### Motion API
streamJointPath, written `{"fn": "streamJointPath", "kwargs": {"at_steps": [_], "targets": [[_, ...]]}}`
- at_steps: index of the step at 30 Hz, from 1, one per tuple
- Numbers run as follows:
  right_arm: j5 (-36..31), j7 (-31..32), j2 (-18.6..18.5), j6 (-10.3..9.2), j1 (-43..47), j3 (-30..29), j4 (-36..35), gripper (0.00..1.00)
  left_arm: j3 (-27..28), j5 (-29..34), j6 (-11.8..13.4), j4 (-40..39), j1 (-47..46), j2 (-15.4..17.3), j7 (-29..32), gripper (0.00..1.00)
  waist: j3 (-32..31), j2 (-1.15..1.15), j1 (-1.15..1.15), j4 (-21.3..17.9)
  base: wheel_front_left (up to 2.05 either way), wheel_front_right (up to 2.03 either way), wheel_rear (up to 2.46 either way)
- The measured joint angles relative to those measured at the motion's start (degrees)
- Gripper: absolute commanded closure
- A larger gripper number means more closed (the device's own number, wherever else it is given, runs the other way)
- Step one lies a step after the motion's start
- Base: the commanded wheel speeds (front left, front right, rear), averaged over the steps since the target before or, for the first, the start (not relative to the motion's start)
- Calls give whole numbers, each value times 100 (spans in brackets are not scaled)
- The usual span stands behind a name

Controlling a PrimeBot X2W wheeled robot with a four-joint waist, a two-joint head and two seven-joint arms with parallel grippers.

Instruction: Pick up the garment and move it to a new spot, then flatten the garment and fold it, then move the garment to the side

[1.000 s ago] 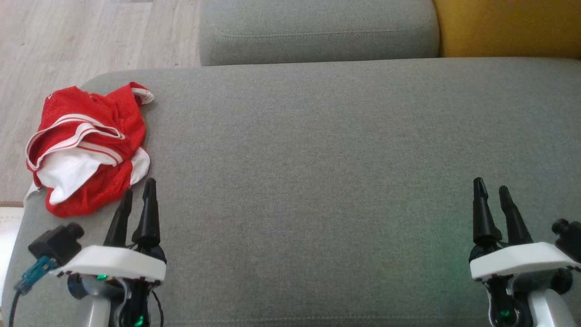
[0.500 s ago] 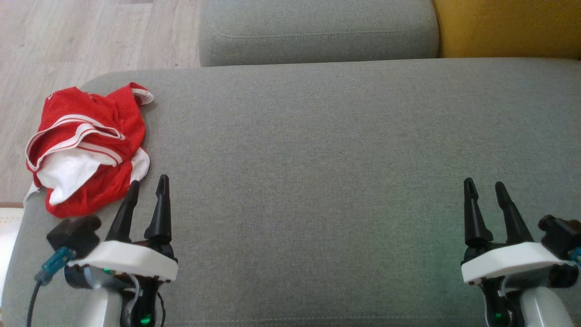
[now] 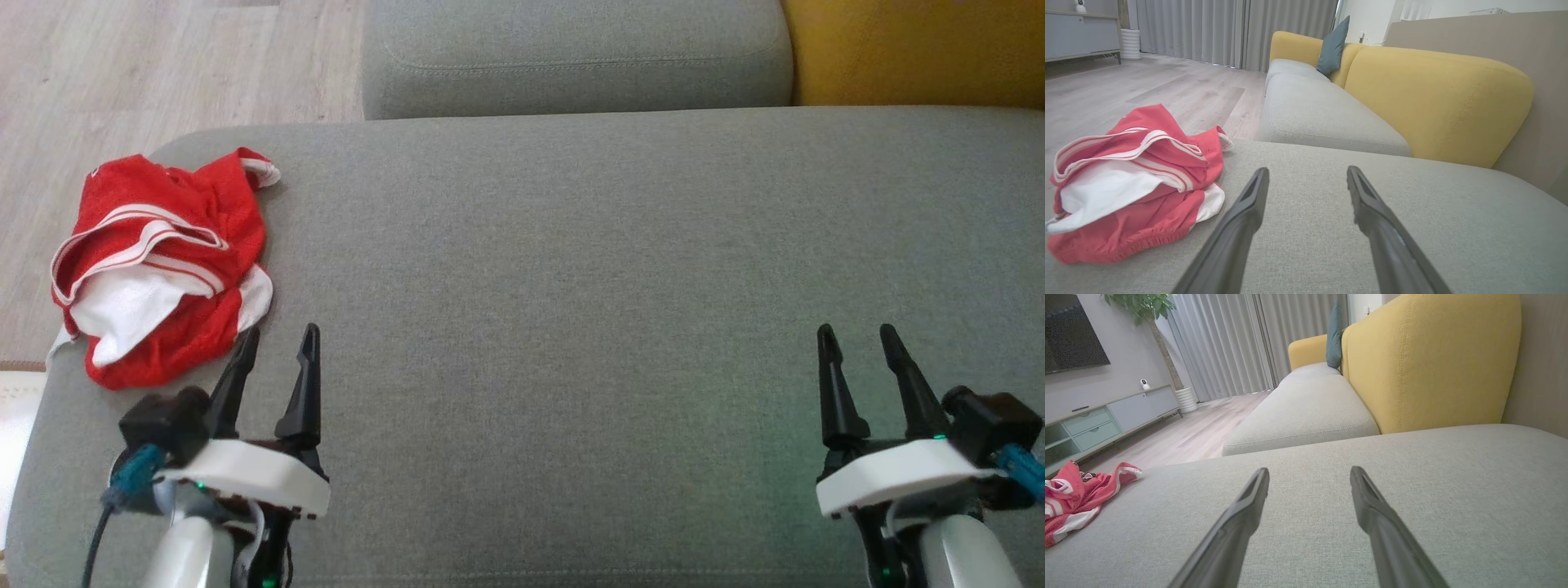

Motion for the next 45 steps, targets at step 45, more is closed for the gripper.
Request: {"fn": "streamJointPath", "kwargs": {"at_steps": [45], "targets": [[-705, -352, 93, 0, 4, -153, 105, 0, 8, 1040, 45, 463, -201, 7, -302, 0, 26, 0, 0, 26, 0, 0, 0]]}}
